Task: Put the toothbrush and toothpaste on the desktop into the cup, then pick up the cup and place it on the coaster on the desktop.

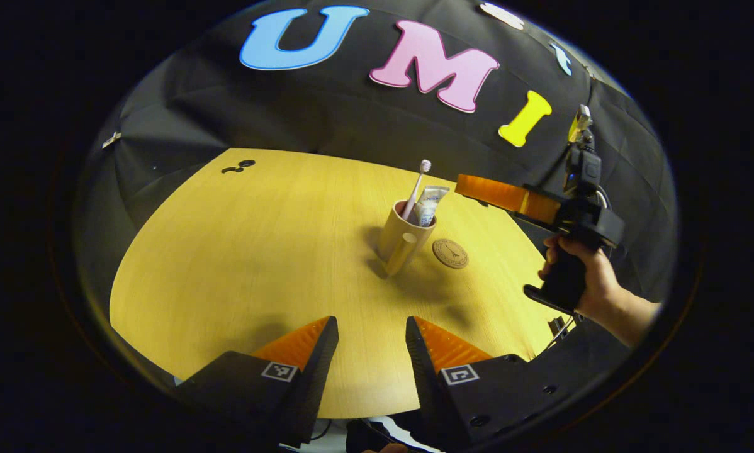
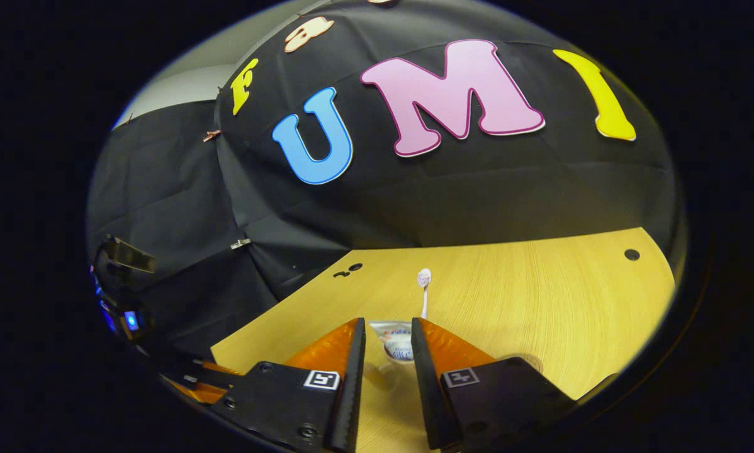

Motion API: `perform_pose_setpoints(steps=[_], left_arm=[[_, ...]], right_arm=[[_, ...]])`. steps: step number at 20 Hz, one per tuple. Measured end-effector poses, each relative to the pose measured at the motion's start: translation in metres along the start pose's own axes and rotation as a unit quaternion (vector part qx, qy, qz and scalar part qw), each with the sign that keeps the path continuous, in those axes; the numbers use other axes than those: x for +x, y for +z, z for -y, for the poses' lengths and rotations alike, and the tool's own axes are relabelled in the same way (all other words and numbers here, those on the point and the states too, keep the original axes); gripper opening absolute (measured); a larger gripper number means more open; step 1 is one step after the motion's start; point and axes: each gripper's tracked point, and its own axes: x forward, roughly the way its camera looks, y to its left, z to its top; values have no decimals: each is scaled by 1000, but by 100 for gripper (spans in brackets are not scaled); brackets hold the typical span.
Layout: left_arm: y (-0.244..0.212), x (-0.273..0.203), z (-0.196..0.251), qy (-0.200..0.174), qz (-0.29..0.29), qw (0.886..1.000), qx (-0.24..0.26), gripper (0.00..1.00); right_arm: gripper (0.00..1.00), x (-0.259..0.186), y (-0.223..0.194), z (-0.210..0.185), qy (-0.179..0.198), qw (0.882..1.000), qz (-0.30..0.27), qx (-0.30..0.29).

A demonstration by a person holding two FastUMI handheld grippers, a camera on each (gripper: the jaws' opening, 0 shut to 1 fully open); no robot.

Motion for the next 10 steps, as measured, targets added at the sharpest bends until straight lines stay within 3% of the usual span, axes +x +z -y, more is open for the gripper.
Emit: perform_pose_setpoints(steps=[1,2,3,7,8,9,10], left_arm=[[2,8,5,-3,-7,1000,8,68],[4,16,7,-4,-16,1000,17,68],[5,24,11,-3,-27,999,26,68],[18,58,25,-5,-75,996,55,68],[23,64,31,-5,-85,995,59,68],[25,74,34,-5,-97,993,62,68],[28,81,37,-4,-107,992,64,68]], right_arm=[[30,-11,-4,1,0,1000,-5,9],[33,-24,-7,4,-1,1000,-10,17],[53,-35,-12,6,-1,1000,-16,25],[74,-81,-41,27,-18,998,-52,44],[60,-92,-46,32,-23,997,-57,52],[77,-103,-50,37,-27,996,-60,63],[60,-113,-55,42,-30,994,-64,77]])
